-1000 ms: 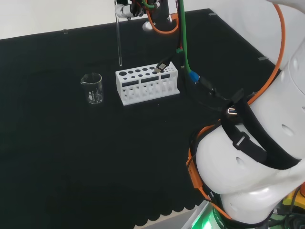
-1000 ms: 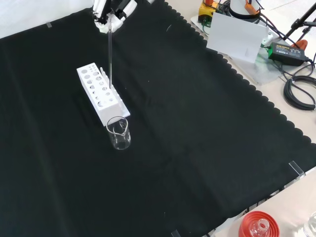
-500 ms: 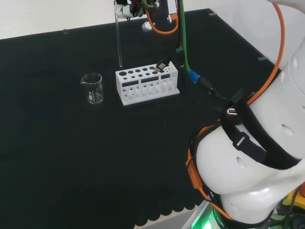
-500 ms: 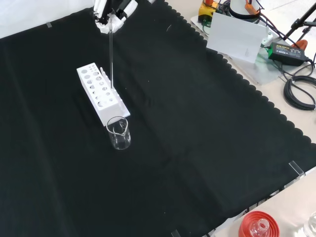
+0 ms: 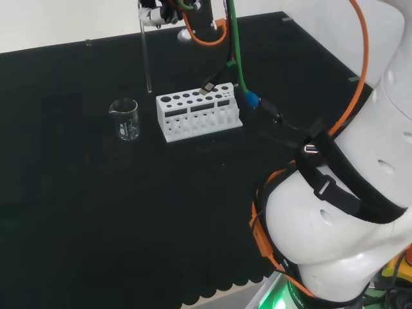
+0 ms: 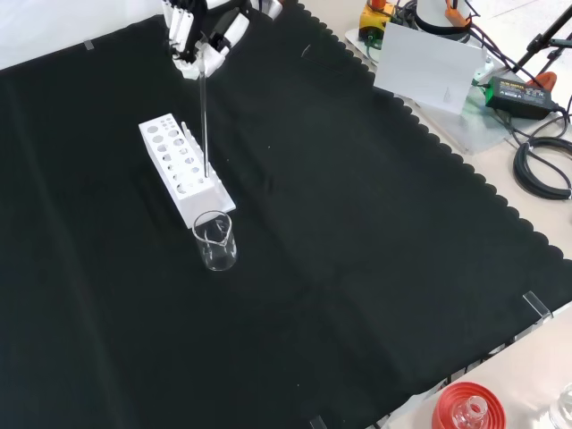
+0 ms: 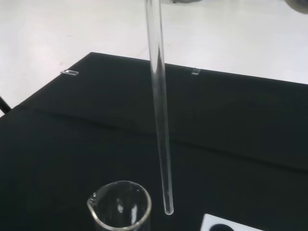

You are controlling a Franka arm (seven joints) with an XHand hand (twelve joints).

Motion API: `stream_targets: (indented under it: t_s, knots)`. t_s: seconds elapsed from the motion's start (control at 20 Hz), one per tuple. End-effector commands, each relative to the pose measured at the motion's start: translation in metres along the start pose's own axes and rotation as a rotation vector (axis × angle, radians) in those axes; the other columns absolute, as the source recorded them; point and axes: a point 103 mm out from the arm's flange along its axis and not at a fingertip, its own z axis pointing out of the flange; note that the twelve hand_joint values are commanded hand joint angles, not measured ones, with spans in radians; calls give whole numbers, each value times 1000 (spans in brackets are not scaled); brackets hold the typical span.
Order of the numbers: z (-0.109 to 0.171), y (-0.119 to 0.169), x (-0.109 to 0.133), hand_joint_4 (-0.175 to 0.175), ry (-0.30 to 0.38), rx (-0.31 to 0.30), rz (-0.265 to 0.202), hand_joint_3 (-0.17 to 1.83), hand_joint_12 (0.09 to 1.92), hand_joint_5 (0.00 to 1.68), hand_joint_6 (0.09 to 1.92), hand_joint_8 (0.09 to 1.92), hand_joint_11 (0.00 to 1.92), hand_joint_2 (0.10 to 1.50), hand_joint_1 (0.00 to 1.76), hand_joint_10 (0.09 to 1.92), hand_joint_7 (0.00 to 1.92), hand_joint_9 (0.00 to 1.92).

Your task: Stir in the beaker to the left of the white test tube rack with the glass rod.

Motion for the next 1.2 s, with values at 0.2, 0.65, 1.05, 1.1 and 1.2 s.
stream_targets:
  t_s: [0.2,0.65,1.05,1.1,1.2]
  knots:
    - [17,26,25,-175,27,15,-63,-175,620,1230,591,615,1672,1077,1313,437,1275,1770]
    - [29,44,31,-175,46,23,-87,-175,622,1233,587,611,1674,1076,1313,432,1277,1771]
    - [46,50,31,-175,61,47,-102,-175,623,1234,584,608,1675,1075,1314,428,1279,1773]
    - [47,50,32,-175,62,49,-104,-175,623,1235,584,607,1675,1075,1314,427,1279,1773]
    - [50,51,35,-175,62,52,-111,-175,623,1235,583,606,1675,1075,1314,426,1279,1773]
